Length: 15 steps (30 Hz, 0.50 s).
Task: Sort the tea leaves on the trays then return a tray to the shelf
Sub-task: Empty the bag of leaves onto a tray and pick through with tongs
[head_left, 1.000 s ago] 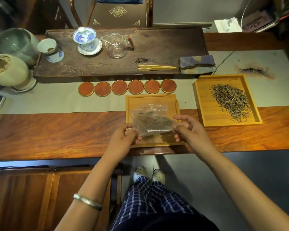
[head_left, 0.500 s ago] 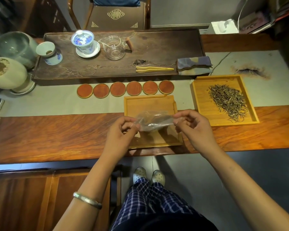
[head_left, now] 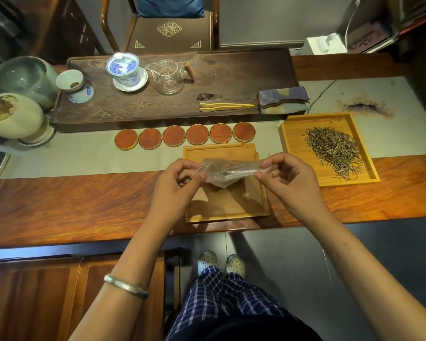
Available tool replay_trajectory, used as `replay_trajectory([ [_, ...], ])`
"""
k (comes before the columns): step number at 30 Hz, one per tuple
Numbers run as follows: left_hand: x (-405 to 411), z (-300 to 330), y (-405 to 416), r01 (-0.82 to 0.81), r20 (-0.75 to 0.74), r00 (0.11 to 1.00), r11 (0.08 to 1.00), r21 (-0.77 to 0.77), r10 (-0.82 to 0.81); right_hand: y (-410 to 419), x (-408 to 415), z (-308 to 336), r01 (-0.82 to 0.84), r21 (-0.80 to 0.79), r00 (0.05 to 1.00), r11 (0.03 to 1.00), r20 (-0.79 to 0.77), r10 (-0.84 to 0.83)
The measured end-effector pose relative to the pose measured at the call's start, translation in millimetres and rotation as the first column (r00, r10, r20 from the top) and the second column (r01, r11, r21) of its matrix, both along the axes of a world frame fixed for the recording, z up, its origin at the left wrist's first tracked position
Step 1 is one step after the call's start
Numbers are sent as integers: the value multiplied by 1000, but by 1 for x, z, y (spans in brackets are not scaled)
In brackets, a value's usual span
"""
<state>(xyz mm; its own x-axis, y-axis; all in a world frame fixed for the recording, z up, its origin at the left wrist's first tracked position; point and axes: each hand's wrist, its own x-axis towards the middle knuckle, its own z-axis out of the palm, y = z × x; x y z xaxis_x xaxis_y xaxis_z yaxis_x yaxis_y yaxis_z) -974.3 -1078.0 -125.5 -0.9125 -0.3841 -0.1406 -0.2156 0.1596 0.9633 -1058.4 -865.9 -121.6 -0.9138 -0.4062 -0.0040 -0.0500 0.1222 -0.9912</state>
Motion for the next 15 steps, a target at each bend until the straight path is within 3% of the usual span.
replay_trajectory([
  [10, -6, 2, -4, 103, 46, 993, 994, 35, -105, -2, -12, 5, -5, 20, 1000, 1000, -14, 5],
  [15, -7, 0, -2, 90, -4, 996, 992, -89, -91, -4, -12, 11, 2, 13, 1000, 1000, -10, -2],
])
